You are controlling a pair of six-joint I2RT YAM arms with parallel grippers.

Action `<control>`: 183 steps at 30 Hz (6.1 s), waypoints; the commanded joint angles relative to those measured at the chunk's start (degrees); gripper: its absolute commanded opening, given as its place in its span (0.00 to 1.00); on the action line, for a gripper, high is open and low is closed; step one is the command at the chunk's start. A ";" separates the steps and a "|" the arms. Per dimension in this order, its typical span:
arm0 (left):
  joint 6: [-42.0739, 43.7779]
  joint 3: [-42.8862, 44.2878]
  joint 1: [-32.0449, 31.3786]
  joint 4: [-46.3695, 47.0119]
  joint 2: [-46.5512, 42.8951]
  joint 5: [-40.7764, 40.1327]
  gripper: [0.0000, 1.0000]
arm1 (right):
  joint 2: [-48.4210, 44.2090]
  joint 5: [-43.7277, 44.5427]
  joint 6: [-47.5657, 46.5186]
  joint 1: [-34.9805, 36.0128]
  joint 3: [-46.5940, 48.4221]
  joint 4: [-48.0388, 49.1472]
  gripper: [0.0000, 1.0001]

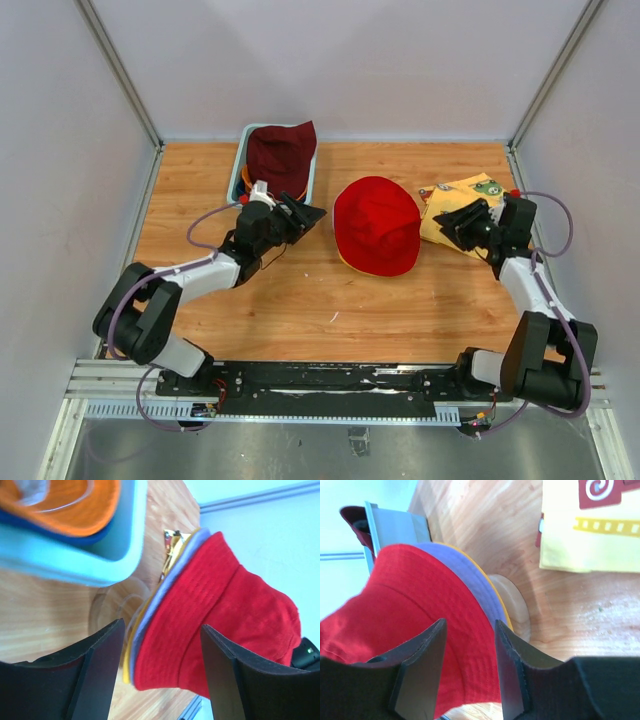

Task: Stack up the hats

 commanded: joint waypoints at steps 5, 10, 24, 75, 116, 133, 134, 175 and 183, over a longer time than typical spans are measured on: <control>2.14 9.82 0.07 8.48 7.30 9.14 0.68 | 5.38 -2.01 5.40 -0.85 7.65 7.39 0.46; 3.29 15.51 0.16 6.36 11.67 12.41 0.68 | 9.27 -4.14 6.14 0.33 12.52 9.10 0.47; 8.02 21.83 0.51 -1.60 17.25 11.93 0.69 | 16.55 -5.88 6.63 4.08 19.86 11.30 0.49; 14.11 28.09 0.86 -19.62 14.79 7.51 0.69 | 33.09 -13.58 4.70 22.59 28.72 12.56 0.49; 21.35 44.38 15.75 -41.76 9.31 -16.51 0.72 | 33.35 -3.28 1.45 17.10 43.80 2.27 0.53; 26.19 62.36 16.81 -50.22 30.88 -23.97 0.70 | 33.30 -4.14 3.64 18.16 40.89 7.75 0.53; 26.26 62.99 16.78 -50.43 31.60 -24.23 0.70 | 33.30 -4.13 3.60 18.20 40.77 7.75 0.53; 26.59 63.22 17.08 -42.20 24.74 -24.98 0.00 | 28.53 -2.43 -0.38 18.20 39.11 4.05 0.50; 25.18 63.06 17.09 -39.47 19.32 -19.45 0.00 | 24.86 -1.70 -0.58 18.21 37.35 3.32 0.50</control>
